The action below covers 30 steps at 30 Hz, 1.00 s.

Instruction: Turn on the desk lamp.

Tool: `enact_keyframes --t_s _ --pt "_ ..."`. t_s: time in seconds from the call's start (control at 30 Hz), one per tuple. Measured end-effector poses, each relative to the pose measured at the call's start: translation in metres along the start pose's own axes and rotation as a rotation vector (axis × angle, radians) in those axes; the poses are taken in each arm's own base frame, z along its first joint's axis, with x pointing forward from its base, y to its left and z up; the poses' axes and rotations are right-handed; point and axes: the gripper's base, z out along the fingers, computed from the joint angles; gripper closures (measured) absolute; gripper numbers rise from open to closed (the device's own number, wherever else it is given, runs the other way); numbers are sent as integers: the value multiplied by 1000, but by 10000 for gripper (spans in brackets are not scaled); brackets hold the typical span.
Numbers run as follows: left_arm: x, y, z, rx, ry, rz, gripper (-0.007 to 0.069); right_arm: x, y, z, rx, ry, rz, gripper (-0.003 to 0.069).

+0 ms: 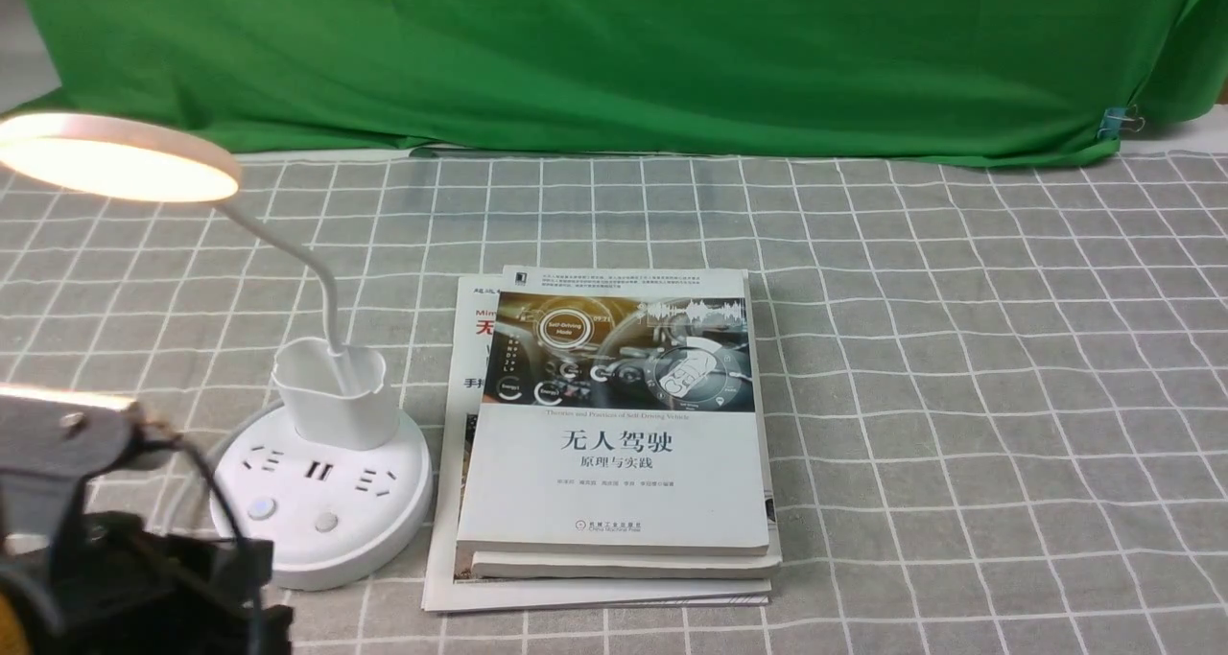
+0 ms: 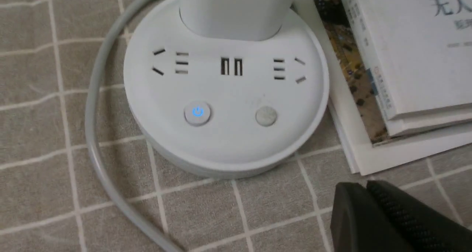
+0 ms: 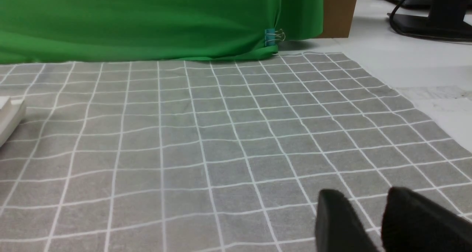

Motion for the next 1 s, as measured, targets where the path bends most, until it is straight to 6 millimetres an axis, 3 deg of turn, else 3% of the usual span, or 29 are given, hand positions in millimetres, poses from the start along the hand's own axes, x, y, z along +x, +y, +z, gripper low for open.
enact_keyframes --t_s 0.1,0.37,0.77,1.0 --pt "-6 -1 -30 35 -219 0 606 0 0 0 0 0 0 414" --pt "-10 -2 -73 81 -508 2 606 0 0 0 0 0 0 414" --pt "-9 -2 -75 83 -528 4 606 0 0 0 0 0 0 414" --pt "6 3 -68 9 -616 187 606 0 0 0 0 0 0 414"
